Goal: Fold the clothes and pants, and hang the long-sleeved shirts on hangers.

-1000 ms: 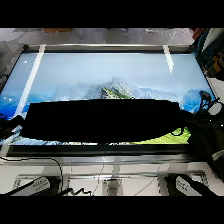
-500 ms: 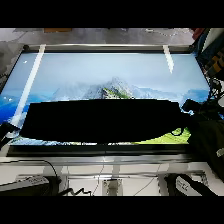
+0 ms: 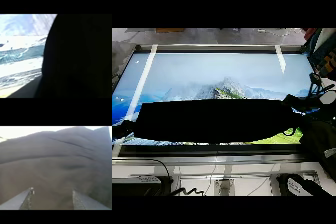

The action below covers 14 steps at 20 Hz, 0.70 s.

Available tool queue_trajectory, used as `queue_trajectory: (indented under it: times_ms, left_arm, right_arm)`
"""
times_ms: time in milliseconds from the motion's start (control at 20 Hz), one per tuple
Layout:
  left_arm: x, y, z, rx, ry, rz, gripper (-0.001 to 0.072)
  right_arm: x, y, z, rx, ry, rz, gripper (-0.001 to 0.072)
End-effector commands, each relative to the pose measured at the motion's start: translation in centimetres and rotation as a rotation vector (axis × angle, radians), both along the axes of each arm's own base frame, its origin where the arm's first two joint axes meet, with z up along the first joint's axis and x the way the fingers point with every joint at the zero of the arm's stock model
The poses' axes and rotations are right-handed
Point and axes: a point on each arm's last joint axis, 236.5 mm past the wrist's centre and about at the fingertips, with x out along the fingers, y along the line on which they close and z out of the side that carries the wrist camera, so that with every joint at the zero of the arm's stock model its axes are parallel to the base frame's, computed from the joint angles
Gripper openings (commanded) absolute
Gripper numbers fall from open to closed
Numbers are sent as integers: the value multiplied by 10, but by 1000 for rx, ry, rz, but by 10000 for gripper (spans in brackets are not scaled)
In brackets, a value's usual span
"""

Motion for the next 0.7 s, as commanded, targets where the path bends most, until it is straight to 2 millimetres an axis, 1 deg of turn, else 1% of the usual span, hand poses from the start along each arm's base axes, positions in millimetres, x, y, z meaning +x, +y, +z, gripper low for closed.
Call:
queue_trajectory:
  times_ms: [0,50,100,150,200,250,300,350,400,450,550,650]
  left_arm:
    - [22,-24,1,-7,-56,-83,196]
    - [28,-31,4,-10,-62,-99,69]
    - [32,-37,7,-5,-68,-117,11]
    - [38,-42,14,8,-80,-140,10]
    - [44,-44,24,29,-100,-158,10]
    - [50,-43,38,56,-125,-170,10]
    - [57,-41,56,92,-158,-181,10]
    - [62,-38,77,126,-195,-189,9]
    - [68,-37,101,163,-237,-201,10]
    - [71,-38,124,196,-274,-215,10]
    - [73,-49,170,257,-347,-254,9]
    - [72,-62,211,320,-419,-271,10]
  right_arm:
    - [24,57,5,31,-85,68,504]
    - [26,75,-1,46,-71,88,504]
    - [27,95,-11,55,-44,126,498]
    - [27,116,-20,64,-19,170,452]
    - [28,136,-27,70,-2,210,426]
    - [29,155,-33,69,11,252,365]
    - [32,175,-37,69,12,292,286]
    - [36,194,-38,77,2,313,184]
    - [40,215,-38,98,-9,331,131]
    - [45,236,-38,127,-10,344,130]
    - [52,278,-39,184,-4,385,26]
    - [60,318,-34,242,-27,415,23]
